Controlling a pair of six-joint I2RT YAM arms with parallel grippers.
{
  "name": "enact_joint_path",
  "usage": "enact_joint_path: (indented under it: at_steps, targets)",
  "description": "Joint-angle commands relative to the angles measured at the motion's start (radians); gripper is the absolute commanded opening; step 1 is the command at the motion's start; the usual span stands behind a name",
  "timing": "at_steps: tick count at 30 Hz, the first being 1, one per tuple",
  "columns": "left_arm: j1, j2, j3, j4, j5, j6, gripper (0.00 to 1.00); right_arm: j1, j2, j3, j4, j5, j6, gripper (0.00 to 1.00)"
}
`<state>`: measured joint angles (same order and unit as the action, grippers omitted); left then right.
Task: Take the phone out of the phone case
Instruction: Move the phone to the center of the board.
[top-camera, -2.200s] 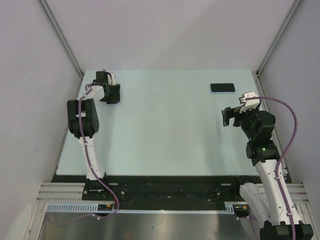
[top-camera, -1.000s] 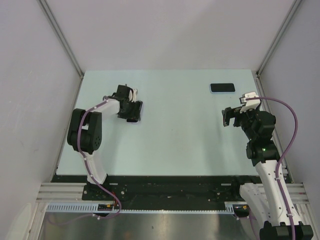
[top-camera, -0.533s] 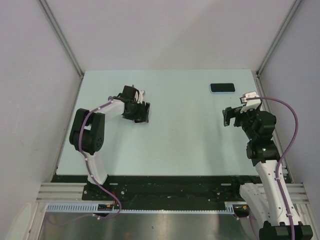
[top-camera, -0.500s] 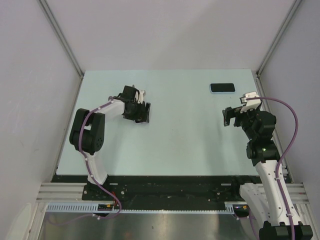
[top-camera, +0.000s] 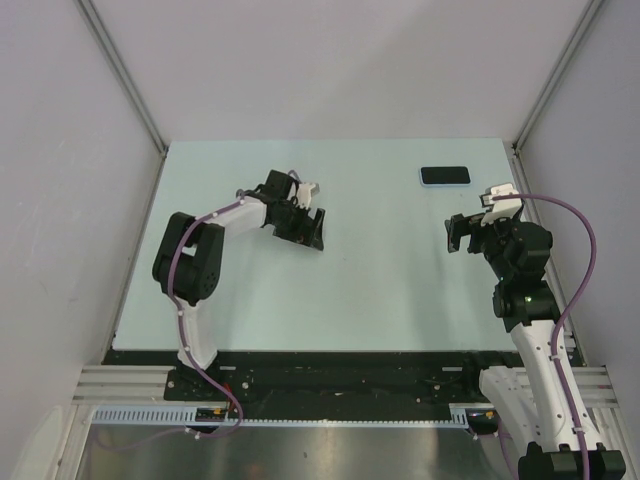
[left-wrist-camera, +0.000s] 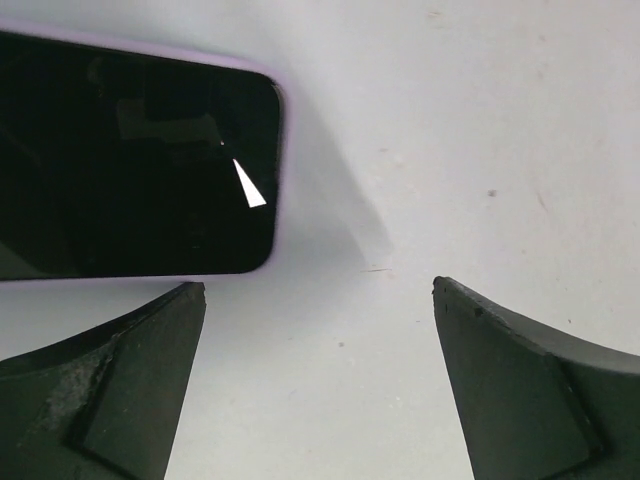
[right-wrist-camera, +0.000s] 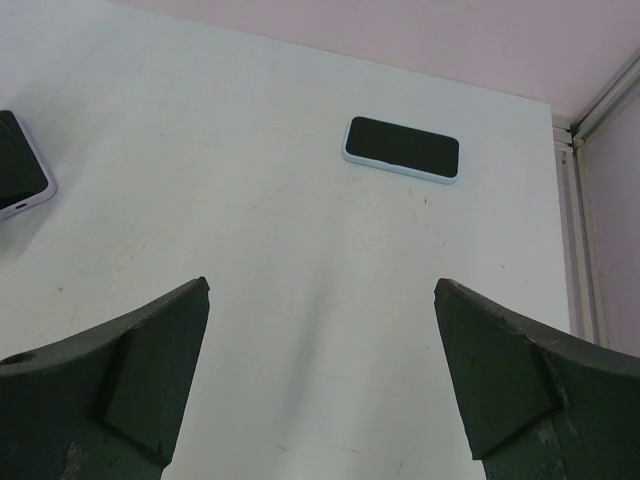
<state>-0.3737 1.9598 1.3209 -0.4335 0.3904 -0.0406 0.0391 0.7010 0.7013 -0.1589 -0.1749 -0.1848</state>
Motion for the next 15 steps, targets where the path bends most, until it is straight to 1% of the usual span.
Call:
enact_joint_path:
  at_steps: [1, 4, 8, 12, 13, 15]
  targets:
    - [-0.030, 0.037, 0.040, -0.051, 0.125, 0.093, 1.00, -0.007, -0.009, 0.001, 0.027, -0.014, 0.005, 1.00]
    - [-0.030, 0.013, 0.052, -0.053, 0.177, 0.122, 1.00, -0.005, -0.003, 0.001, 0.024, -0.017, 0.001, 1.00]
    - [-0.028, -0.080, 0.044, -0.057, 0.205, 0.180, 1.00, 0.002, 0.003, 0.001, 0.010, -0.060, -0.030, 1.00]
    - [-0.016, -0.154, 0.057, -0.056, 0.104, 0.312, 1.00, 0.016, 0.012, 0.001, -0.013, -0.106, -0.053, 1.00]
    - [-0.013, -0.162, 0.069, -0.056, 0.049, 0.377, 1.00, 0.016, 0.014, 0.003, -0.016, -0.112, -0.056, 1.00]
    - [0.004, -0.180, 0.081, -0.056, 0.016, 0.425, 1.00, 0.016, 0.017, 0.001, -0.028, -0.132, -0.067, 1.00]
